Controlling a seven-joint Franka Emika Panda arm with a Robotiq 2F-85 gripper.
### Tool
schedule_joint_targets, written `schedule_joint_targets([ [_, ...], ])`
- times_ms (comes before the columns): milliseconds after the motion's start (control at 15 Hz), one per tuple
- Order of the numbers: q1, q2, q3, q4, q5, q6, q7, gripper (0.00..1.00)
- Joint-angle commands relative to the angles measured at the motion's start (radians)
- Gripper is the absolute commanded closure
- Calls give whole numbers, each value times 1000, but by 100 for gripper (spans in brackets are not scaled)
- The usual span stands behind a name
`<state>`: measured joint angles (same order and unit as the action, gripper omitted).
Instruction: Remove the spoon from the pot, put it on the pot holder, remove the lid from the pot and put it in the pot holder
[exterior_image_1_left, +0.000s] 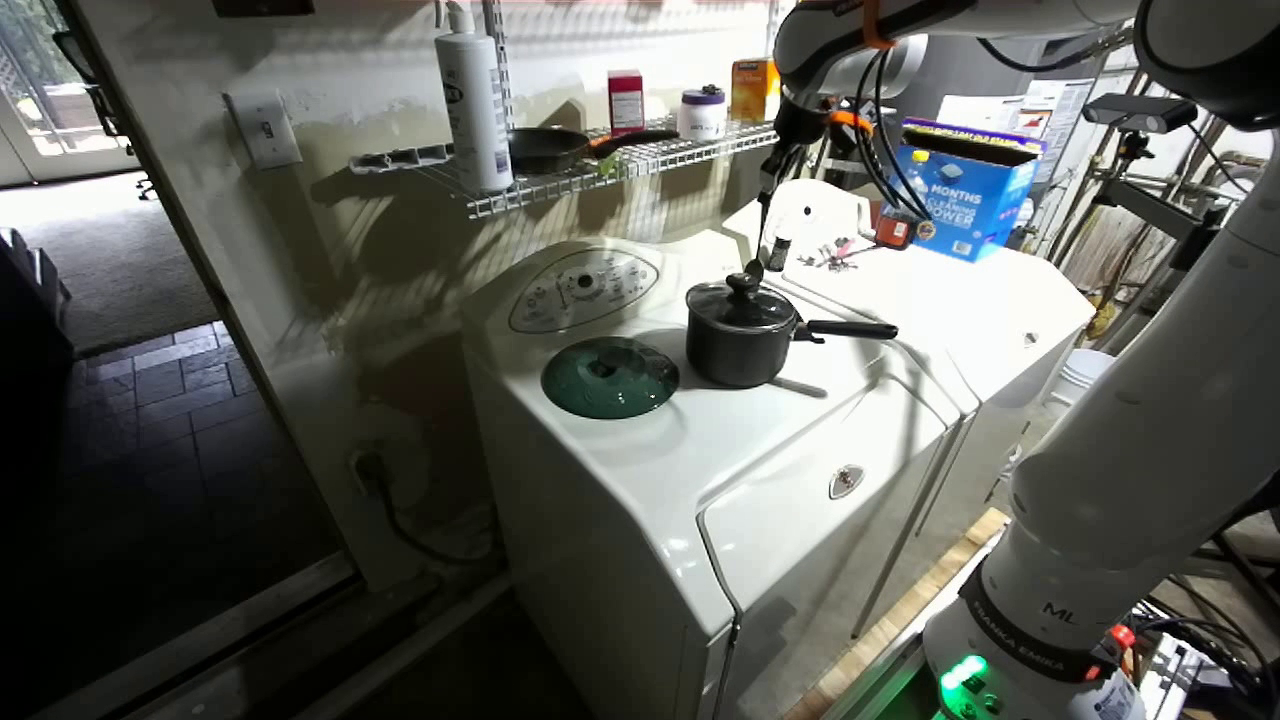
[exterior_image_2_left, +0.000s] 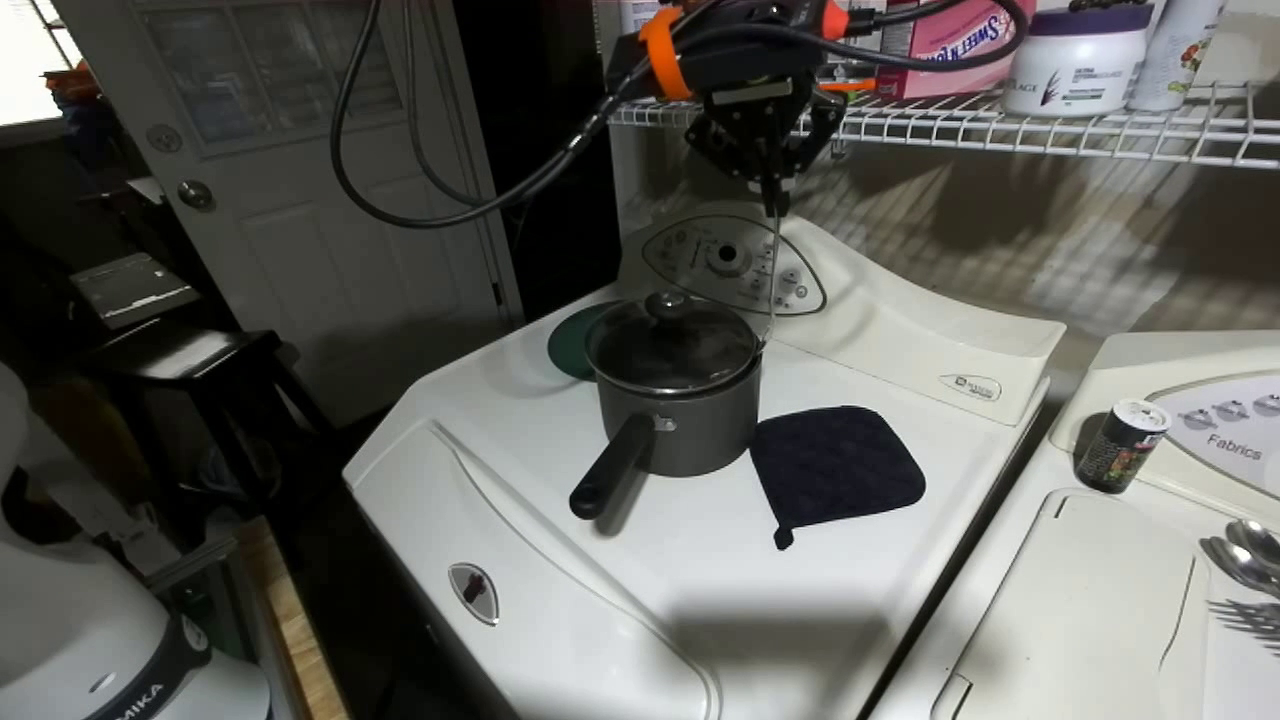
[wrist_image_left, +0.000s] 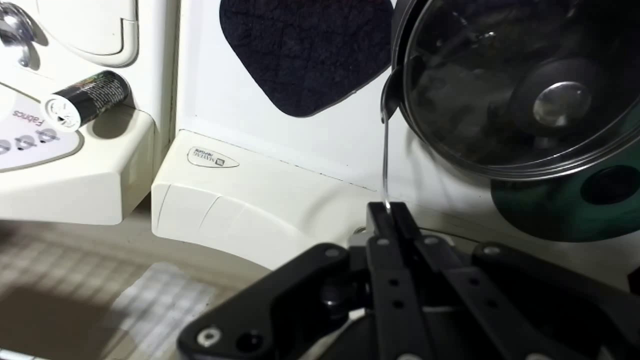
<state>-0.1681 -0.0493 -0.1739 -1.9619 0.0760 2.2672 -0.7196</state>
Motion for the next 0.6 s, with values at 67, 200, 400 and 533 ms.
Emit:
schedule_joint_targets([
  [67, 1, -7, -9, 24, -12, -6, 4, 99],
  [200, -1, -8, -14, 31, -4, -6, 3, 99],
  [400, -6, -4, -25, 45, 18, -7, 11, 99],
  [533, -9, -1, -35, 56, 38, -10, 16, 99],
])
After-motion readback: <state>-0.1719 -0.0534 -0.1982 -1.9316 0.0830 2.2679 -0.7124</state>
